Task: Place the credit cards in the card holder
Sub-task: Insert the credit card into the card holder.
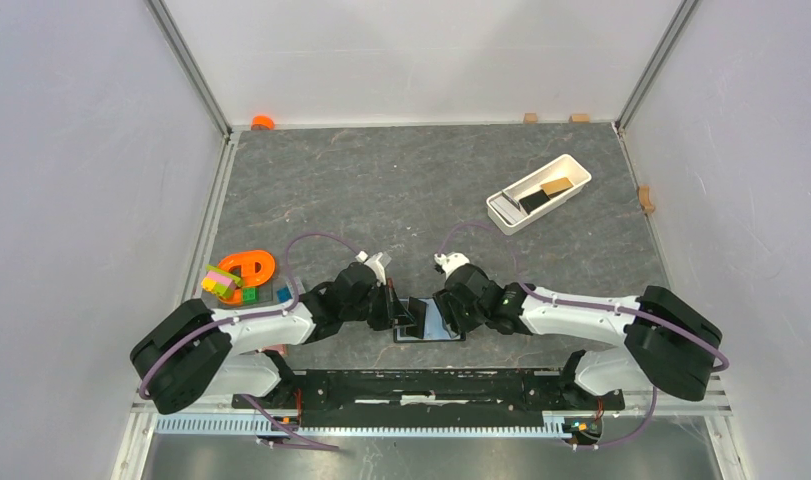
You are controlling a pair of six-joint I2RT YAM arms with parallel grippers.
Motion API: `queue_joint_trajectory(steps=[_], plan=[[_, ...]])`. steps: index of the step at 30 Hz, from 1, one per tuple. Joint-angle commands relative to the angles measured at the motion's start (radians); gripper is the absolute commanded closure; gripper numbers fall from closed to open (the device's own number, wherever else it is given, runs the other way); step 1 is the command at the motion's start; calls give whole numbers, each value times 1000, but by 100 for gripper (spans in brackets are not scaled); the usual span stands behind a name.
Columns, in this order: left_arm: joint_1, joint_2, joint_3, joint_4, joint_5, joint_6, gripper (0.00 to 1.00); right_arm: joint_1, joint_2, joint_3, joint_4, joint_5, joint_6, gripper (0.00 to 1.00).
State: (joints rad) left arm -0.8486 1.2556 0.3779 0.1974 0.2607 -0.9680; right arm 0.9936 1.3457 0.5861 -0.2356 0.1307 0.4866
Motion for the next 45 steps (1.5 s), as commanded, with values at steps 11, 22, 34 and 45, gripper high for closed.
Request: queue_joint_trajectory(steps=[11,22,34,45], plan=[[-1,27,-18,103,10,-44,98,4,23,-6,-34,52,42,55],[-1,82,-53,203,25,-102,98,4,30,-12,-39,60,49,56],[-1,55,-79,239,0,-140,98,5,30,-18,-43,66,54,56],[-1,66,-81,282,38,-163,98,5,31,-17,-51,70,56,56]])
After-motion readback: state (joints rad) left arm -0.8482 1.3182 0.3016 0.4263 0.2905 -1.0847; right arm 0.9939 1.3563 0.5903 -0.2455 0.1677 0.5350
